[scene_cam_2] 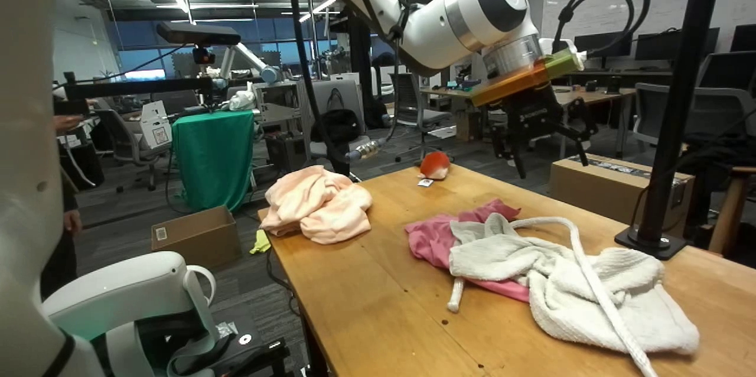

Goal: Pick up the cloths and put them around the table.

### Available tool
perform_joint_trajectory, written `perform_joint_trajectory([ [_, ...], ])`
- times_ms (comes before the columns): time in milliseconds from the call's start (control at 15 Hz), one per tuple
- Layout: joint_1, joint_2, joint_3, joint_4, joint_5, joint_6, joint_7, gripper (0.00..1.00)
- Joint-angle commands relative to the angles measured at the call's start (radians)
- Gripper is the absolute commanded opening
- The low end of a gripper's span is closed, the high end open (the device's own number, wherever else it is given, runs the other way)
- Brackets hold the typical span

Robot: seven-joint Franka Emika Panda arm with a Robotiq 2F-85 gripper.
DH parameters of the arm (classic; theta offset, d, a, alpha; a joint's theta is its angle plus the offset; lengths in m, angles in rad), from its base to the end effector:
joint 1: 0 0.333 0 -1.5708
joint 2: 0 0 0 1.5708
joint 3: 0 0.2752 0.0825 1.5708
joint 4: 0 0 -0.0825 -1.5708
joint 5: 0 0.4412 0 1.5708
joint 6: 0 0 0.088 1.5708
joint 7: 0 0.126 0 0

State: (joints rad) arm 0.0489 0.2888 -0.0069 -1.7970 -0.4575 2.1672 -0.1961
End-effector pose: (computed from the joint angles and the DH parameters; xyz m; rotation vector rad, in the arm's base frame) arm 0.6832 0.0046 0.3143 2.6663 0.6569 0.0687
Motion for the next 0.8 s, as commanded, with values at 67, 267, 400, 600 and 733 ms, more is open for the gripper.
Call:
perform_joint_trajectory([
  [67, -0.048, 0.003, -0.012, -0.050, 0.049, 0.085, -0.001, 1.00],
  [267, -0.057, -0.005, -0.016, -0.098, 0.084, 0.116, 0.058, 1.00],
  [400, -0.049, -0.005, -0.029, -0.124, 0.102, 0.118, 0.166, 1.00],
  [600, -0.037, -0.007, -0.044, -0.162, 0.099, 0.134, 0.323, 1.00],
  [733, -0.032, -0.004, -0.054, -0.176, 0.104, 0.140, 0.427, 1.00],
])
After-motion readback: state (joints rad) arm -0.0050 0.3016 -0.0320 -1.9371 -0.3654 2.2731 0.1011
